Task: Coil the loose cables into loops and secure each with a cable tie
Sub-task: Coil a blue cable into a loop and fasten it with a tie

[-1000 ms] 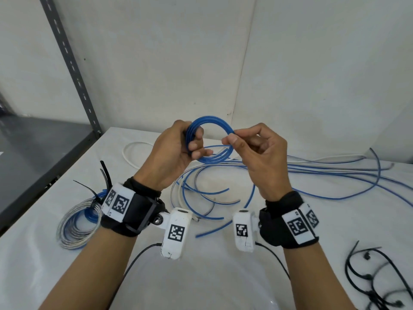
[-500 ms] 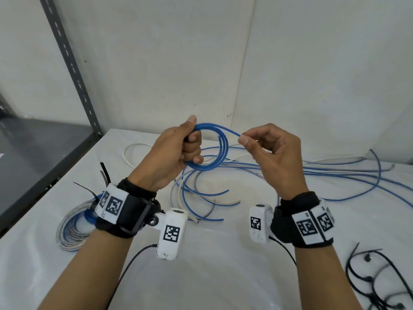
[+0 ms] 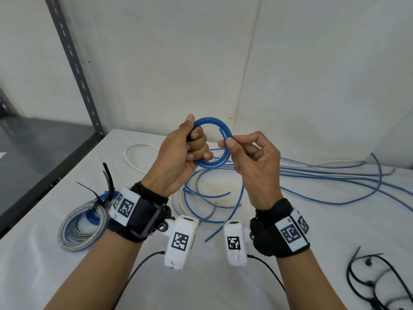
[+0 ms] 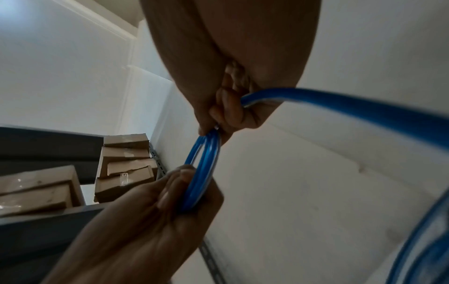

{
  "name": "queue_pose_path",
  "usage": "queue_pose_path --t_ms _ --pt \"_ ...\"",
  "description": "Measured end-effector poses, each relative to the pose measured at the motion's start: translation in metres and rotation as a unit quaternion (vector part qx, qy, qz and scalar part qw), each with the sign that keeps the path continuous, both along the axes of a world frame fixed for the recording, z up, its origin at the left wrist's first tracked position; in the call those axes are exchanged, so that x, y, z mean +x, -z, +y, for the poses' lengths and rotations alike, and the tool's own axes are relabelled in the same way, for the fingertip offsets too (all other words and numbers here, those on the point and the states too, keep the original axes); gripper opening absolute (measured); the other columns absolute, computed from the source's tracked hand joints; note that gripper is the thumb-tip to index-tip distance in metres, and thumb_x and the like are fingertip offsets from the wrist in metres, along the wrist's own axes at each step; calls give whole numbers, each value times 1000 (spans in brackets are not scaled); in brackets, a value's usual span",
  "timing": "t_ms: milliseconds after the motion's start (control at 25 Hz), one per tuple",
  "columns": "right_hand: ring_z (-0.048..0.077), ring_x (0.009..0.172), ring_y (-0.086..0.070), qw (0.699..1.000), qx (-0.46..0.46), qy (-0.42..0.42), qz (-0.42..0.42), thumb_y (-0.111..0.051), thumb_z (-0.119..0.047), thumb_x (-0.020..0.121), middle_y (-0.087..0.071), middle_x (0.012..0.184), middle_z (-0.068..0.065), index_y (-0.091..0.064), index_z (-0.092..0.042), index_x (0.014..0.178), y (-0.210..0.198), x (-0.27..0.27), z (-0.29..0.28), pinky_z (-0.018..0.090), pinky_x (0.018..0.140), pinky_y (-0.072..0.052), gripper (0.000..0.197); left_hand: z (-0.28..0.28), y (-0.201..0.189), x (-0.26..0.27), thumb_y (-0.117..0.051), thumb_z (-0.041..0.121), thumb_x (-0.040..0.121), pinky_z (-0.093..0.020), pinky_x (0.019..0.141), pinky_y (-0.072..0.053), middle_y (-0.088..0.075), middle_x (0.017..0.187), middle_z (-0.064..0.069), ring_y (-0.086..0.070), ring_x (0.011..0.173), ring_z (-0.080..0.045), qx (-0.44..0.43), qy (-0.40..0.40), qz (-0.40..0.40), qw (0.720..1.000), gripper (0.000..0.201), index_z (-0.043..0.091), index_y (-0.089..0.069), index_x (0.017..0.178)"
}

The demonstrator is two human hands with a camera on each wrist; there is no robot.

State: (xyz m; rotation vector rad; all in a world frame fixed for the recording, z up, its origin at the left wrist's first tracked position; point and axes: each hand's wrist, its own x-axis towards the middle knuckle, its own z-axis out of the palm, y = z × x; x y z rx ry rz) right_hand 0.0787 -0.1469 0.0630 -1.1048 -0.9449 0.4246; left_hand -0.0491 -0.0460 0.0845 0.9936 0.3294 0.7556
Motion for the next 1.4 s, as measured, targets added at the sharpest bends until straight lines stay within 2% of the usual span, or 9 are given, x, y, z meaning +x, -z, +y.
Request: queue_pose_path --t_ms 200,360,560,760,920,1040,1200,1320,1400 --pt "31 80 -74 979 -99 -34 -174 -77 -9 87 -78 84 9 -67 -10 87 -7 26 -13 43 73 -57 10 6 5 -8 -30 29 110 -41 78 -57 -48 57 -9 -47 52 -22 174 54 216 959 52 3 -64 80" --pt "6 62 -64 956 -146 -63 -245 -79 -12 86 -77 78 -3 -67 -18 83 -10 26 -17 21 65 -48 14 0 10 -11 -38 45 108 -41 83 -62 -36 56 1 -38 53 -18 308 97 271 907 54 7 -58 74" --pt "17 89 -75 968 -126 -45 -213 -77 -16 89 -79 92 -4 -74 -19 108 -12 28 -18 38 79 -57 20 3 5 -12 -38 43 107 -32 69 -55 -25 60 6 -28 51 -11 246 45 208 946 47 10 -52 77" --pt "11 95 -74 982 -76 -26 -171 -79 -15 87 -79 102 -5 -71 -20 125 -8 23 -12 26 86 -58 40 3 4 -8 -38 45 108 -26 61 -44 -16 62 4 -17 53 -13 152 7 121 981 48 15 -49 72" --pt "15 74 -70 988 -27 50 -141 -81 -19 87 -78 83 0 -69 -20 110 -2 9 -2 27 71 -54 26 2 3 -4 -38 47 107 -25 60 -43 -13 64 2 -17 53 -12 113 -5 80 990 49 16 -49 70" --pt "27 82 -74 993 -1 53 -108 -81 -16 85 -78 86 7 -67 -19 93 -1 5 0 32 73 -59 16 4 2 -7 -38 46 107 -26 61 -44 -13 64 2 -18 53 -12 98 5 77 992 49 14 -49 71" --pt "30 86 -76 995 -1 27 -96 -81 -14 84 -78 87 9 -70 -19 90 -4 15 -3 38 80 -60 13 4 2 -8 -42 44 106 -35 75 -59 -37 59 -2 -42 53 -15 134 10 108 985 48 6 -62 83" --pt "21 84 -77 988 -39 6 -148 -80 -10 85 -79 86 3 -73 -16 91 -4 27 -8 39 79 -60 12 7 6 -14 -66 31 94 -35 81 -61 -72 79 -7 -69 73 -19 287 -16 165 944 29 8 -75 109" --pt "20 83 -77 982 -71 -13 -175 -80 -10 85 -79 84 0 -74 -14 92 -4 31 -11 43 79 -60 10 10 8 -19 -76 16 88 -38 83 -62 -77 85 -9 -74 77 -21 340 -14 205 918 20 11 -78 108"
